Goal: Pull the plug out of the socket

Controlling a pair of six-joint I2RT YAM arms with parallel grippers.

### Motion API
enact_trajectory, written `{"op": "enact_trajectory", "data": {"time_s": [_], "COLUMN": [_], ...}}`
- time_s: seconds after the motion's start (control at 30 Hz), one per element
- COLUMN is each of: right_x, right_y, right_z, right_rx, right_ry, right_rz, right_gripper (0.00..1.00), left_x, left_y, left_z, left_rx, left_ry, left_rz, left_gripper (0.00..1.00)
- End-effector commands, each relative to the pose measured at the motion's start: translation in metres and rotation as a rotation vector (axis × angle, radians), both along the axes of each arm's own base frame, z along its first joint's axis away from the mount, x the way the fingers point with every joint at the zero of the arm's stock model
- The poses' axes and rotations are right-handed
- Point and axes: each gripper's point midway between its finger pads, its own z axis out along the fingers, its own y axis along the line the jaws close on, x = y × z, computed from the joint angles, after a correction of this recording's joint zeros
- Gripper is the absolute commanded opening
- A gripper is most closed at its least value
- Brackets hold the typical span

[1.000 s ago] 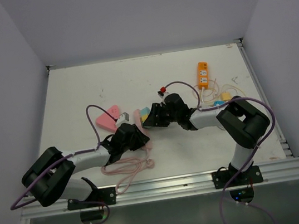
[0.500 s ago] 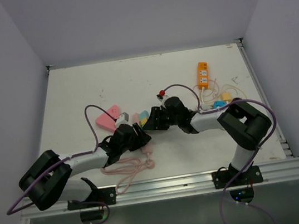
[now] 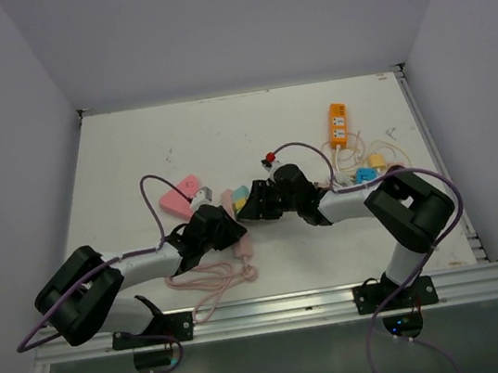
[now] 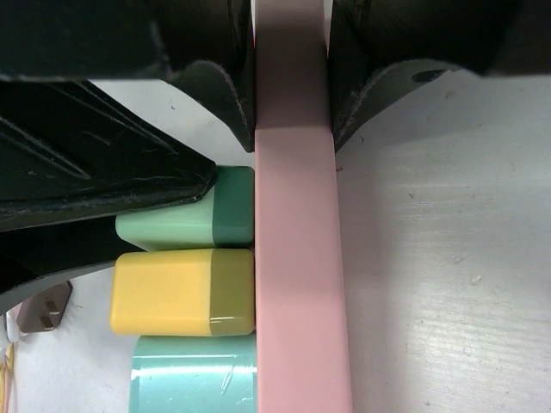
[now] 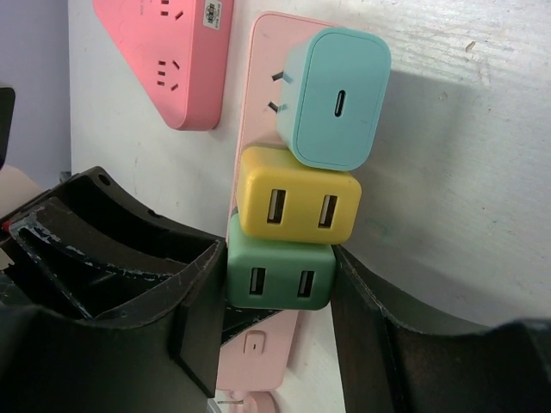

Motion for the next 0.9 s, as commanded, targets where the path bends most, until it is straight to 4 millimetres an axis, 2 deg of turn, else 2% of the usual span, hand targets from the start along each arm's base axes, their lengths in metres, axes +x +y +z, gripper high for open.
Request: {"op": "enact_trajectory", "data": {"time_s": [0.0,0.23,0.5,0.67,0.87], "right_x": [-0.008,-0.009,-0.005,0.003,0.01], "right_y": [0.013,0.005,-0.002,-0.017,-0.035], "right_z": [0.037,0.048,0.057,0.061,0.076], "right_rx": [0.089,0.139,0.161,0.174,0.179], "right_ry": [-0.075,-0.105,-0.119,-0.115,-0.142], "right_rz": [0.053,0.001,-0.035,-0.085,-0.121], "right_gripper": [0.0,0.0,0.0,0.0,0.0], "left_x": [-0.019,-0.029,-0.032,-0.034,-0.033], "left_y": [0.031,0.047,0.057,0.064,0.068], "left_z": [-0.037,-0.055,-0.059,-0.061,-0.062], "left_rx": [0.125,0.129,0.131,0.152,0.183], "left_ry": [0.106,0.19,0.212,0.227,0.233], "left_rz": [0.058,0.131,0.178,0.205,0.216], "left_gripper": [0.0,0.0,0.0,0.0,0.0]}}
